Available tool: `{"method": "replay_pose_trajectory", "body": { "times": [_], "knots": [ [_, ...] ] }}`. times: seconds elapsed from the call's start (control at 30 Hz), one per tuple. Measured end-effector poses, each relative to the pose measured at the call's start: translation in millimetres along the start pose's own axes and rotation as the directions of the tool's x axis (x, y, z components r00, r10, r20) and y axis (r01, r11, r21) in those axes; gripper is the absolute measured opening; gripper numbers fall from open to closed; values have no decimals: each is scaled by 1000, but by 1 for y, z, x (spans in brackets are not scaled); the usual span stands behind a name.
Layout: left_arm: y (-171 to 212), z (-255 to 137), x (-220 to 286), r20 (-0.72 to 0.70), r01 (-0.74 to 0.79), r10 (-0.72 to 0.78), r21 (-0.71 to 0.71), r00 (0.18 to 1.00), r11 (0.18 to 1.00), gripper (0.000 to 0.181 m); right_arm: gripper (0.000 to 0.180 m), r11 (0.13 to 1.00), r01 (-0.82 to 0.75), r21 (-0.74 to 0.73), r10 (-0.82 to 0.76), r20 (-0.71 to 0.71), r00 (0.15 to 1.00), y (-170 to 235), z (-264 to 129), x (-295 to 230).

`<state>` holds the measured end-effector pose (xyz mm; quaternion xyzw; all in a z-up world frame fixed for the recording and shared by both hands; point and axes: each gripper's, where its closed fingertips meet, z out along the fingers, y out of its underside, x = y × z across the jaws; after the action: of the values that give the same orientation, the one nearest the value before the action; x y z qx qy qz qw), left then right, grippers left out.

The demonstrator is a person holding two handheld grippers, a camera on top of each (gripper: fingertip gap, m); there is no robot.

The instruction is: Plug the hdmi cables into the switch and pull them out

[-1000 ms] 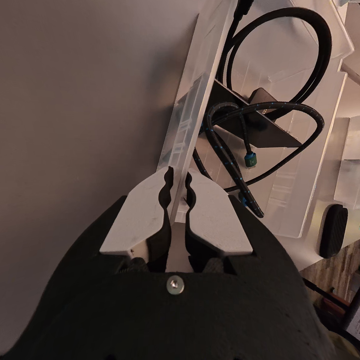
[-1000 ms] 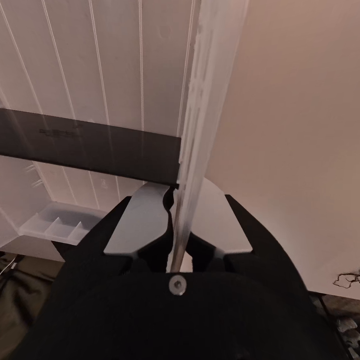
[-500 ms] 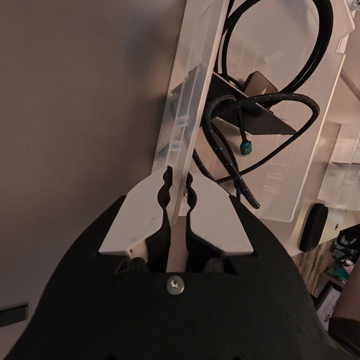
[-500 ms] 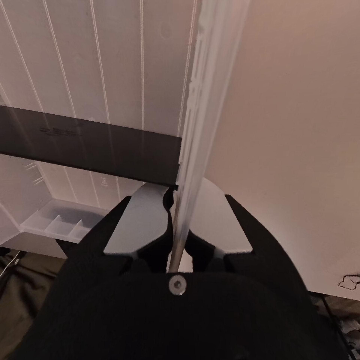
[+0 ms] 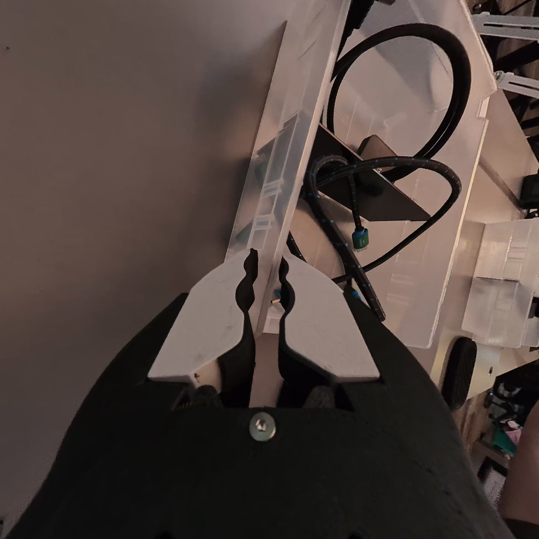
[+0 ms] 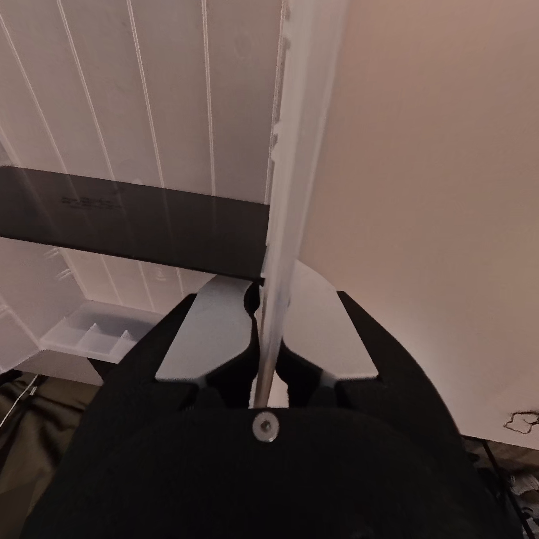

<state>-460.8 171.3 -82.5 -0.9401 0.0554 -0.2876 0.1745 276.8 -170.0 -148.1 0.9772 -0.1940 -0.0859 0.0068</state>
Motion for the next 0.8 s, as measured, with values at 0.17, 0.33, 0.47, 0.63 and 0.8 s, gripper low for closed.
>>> {"method": "replay_pose_trajectory", "body": {
  "times": [0.17, 0.33, 0.47, 0.63, 0.8],
  "knots": [
    [7, -2, 1, -1, -34, 34, -32, 999, 999, 13, 5, 999, 38, 2, -38, 3, 999, 2, 0, 0],
    [9, -3, 1, -16, -30, 29, -39, 999, 999, 14, 4, 996, 83, -32, -83, -19, 996, 1, 0, 2],
    [9, -3, 1, -26, -31, 30, -43, 999, 999, 15, 4, 997, 62, -43, -63, -32, 997, -2, 0, 4],
    [4, -10, 3, -39, -20, 20, 3, 999, 1000, 18, 6, 997, 80, 5, -80, -44, 996, -5, 0, 5],
    [-5, -38, 5, -9, -28, 29, 110, 1000, 994, 38, 26, 993, 60, 101, -55, -49, 997, -11, -13, 8]
  ]
}}
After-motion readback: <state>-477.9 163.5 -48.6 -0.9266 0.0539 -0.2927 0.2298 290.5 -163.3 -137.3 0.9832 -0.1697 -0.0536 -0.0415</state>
